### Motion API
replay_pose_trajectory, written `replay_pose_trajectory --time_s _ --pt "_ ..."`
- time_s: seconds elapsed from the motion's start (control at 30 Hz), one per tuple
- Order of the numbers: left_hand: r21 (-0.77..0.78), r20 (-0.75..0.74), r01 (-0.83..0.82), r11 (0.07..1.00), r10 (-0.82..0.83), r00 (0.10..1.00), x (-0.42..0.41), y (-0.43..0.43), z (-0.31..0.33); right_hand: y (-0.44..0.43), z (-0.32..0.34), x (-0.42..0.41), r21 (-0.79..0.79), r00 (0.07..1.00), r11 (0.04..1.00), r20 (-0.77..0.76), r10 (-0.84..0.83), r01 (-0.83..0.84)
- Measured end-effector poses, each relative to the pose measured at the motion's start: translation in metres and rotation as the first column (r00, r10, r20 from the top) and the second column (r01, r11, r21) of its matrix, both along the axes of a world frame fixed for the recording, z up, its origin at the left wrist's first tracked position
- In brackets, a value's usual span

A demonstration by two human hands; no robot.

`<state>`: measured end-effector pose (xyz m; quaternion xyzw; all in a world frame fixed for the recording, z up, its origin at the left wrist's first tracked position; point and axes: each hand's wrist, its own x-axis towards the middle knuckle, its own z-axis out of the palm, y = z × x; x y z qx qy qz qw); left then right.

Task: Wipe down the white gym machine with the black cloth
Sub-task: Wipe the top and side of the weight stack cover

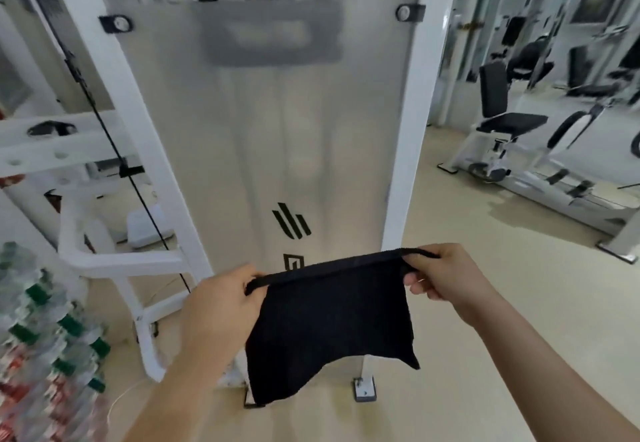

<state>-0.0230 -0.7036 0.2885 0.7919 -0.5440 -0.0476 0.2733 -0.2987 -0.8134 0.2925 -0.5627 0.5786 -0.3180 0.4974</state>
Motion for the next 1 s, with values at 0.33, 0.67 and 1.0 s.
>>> replay_pose_trajectory --time_s 0.33,0.67,1.0 --pt "-0.189 -0.212 0.116 0.975 -0.156 0.965 0.010 -0.161 0.079 -0.131 0.064 0.029 -0.095 0.724 0.839 0.564 -0.397 0.535" --pt "-0.448 -0.567 -0.076 0.891 -0.218 0.794 -0.037 -0.236 0.106 -0.188 0.050 0.065 -0.660 0.957 0.700 0.108 -0.270 0.272" --pt "-0.612 0.424 0.395 0.685 -0.137 0.895 -0.107 -0.287 0.093 -0.248 0.116 0.050 -0.891 0.973 0.393 0.194 -0.123 0.228"
